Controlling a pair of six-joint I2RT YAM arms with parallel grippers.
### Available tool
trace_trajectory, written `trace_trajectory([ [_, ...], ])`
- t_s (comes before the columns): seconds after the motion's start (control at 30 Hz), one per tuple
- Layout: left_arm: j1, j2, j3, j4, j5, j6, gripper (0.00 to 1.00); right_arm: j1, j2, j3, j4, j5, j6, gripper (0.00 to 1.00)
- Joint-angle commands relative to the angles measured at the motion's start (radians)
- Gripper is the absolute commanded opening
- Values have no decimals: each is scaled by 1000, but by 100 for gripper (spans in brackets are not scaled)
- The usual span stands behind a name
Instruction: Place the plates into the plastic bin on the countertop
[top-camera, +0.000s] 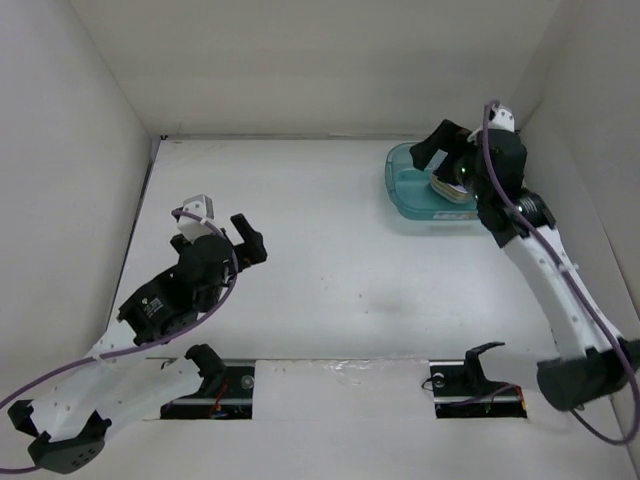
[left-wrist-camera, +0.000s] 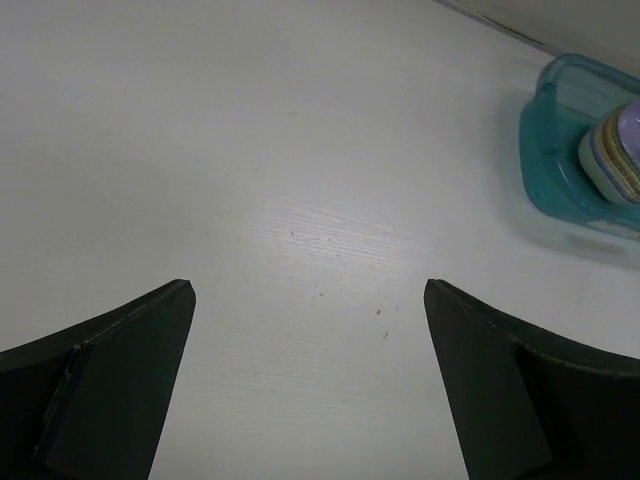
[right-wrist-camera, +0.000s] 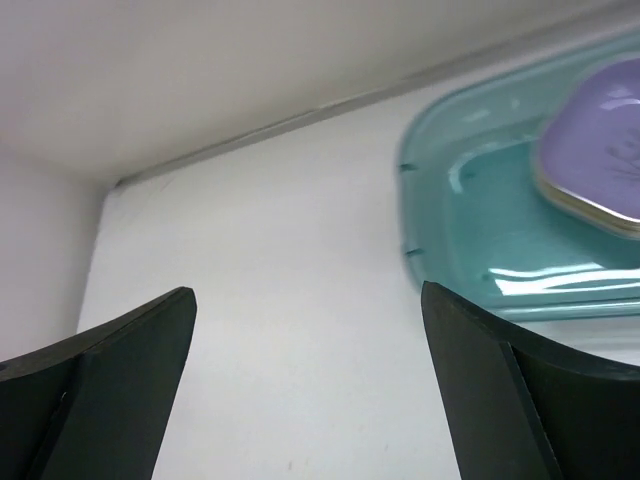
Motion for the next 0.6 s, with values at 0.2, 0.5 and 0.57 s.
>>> trace_trajectory([
  [0.2,1,-37,84,-149,-306,-97,99,347,-499,-100,-348,246,-320,100],
  [0.5,1,-161,35,-106,-286,-108,99,433,-737,-130,-528,344,-327,100],
  [0.57,1,-161,26,-106,-286,-108,99,446,-737,-130,-528,355,-327,100],
])
